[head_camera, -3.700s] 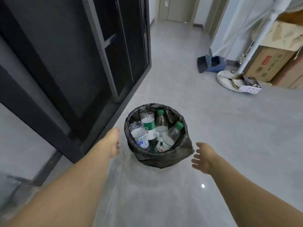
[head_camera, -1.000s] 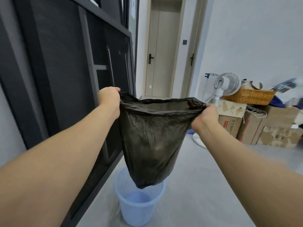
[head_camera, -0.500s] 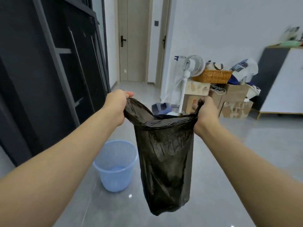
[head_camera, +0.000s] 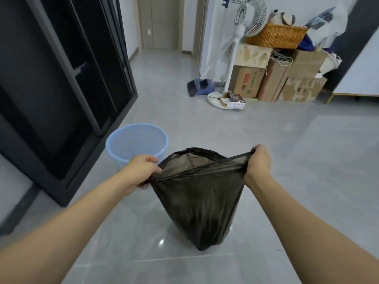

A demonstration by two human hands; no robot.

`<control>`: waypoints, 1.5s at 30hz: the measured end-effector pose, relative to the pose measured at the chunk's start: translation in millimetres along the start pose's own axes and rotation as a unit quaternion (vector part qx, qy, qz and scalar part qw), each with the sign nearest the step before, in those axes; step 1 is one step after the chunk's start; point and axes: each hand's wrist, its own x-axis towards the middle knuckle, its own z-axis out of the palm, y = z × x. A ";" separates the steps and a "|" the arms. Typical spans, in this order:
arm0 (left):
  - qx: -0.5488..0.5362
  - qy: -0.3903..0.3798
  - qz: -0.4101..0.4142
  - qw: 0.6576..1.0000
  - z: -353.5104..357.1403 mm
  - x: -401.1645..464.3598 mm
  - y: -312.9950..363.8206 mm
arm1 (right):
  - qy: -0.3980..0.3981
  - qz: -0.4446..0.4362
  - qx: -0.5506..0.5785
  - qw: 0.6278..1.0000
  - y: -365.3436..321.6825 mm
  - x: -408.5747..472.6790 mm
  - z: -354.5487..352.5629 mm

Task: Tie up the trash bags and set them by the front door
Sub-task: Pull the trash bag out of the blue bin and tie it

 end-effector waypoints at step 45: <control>0.484 -0.176 -0.003 0.857 73.1 20.5 -36.4 | -0.236 -0.129 -0.952 0.146 13.9 -71.6 19.7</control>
